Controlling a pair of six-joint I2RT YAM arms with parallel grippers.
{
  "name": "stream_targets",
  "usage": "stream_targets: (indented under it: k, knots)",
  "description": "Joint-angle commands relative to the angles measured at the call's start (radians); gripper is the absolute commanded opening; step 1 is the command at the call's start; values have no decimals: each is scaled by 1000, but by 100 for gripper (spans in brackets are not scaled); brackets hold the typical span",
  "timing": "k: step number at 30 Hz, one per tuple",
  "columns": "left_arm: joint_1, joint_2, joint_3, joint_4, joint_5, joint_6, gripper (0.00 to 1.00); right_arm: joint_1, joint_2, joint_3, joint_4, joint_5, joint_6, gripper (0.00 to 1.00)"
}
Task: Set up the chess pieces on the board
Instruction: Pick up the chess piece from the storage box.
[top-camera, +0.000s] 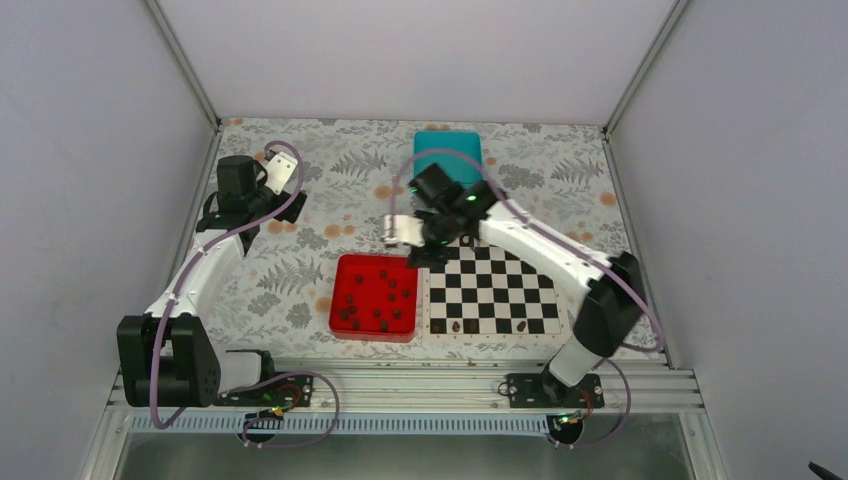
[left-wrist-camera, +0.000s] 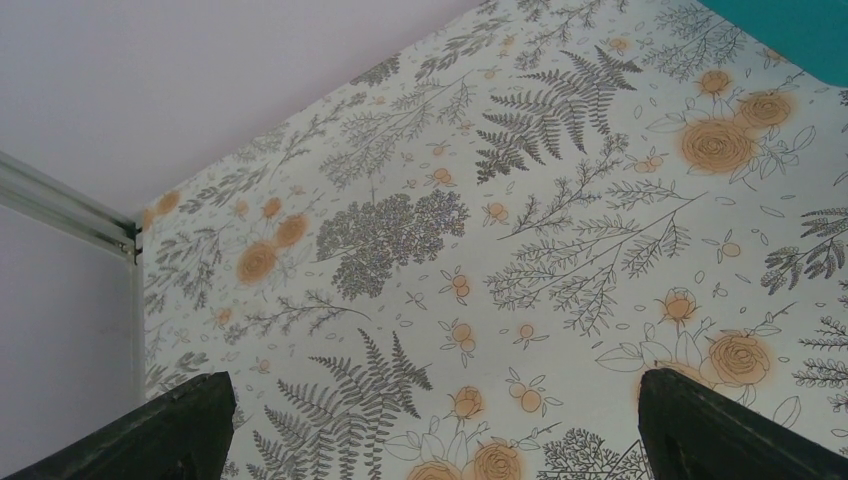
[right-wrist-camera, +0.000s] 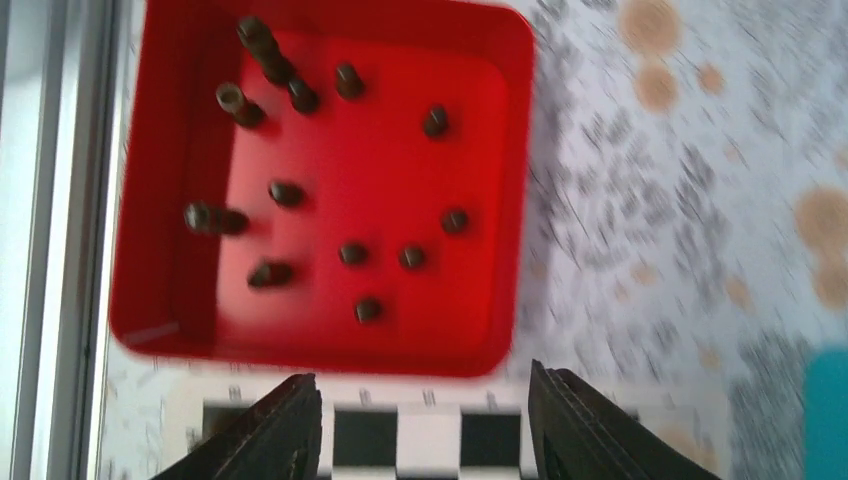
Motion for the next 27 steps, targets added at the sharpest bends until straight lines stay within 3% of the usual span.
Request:
stream_targets:
  k: [1,13,27]
  knots:
    - [4,-11,9,11,3,5,100,126,154,106,61,21,104,55]
    - [5,-32,0,13,4,4,100,346,430,262,152,-11,106,54]
    - [5,-37,-9,24,19,6,100,400,530,296,133,-27,103,44]
